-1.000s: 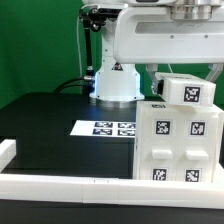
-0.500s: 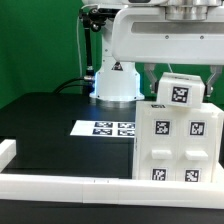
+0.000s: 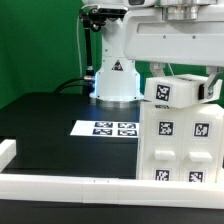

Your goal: Assemble cabinet

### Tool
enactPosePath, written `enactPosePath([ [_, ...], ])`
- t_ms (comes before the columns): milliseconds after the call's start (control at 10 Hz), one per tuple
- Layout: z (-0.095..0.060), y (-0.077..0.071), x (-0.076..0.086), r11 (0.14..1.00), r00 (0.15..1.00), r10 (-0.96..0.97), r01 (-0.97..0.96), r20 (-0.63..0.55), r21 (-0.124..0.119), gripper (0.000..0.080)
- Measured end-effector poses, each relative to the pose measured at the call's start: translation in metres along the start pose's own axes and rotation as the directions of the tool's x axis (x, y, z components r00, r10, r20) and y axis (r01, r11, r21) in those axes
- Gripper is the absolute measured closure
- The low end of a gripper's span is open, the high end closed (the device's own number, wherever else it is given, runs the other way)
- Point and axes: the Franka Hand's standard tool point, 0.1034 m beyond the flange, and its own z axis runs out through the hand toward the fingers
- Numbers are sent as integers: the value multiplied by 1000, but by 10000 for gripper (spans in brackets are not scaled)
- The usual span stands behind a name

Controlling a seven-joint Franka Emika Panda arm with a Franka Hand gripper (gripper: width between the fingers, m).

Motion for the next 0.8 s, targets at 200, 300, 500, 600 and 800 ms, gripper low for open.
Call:
enactPosePath([
  [200,0,0,1,992,992,125,-125,2,5,252],
  [300,0,2,1,963,963,268,-269,8,14,252],
  [500,0,2,2,875,876,482,-482,25,41,252],
  [600,0,1,3,807,809,587,-588,35,56,252],
  [800,0,0,4,741,744,667,-668,42,63,252],
])
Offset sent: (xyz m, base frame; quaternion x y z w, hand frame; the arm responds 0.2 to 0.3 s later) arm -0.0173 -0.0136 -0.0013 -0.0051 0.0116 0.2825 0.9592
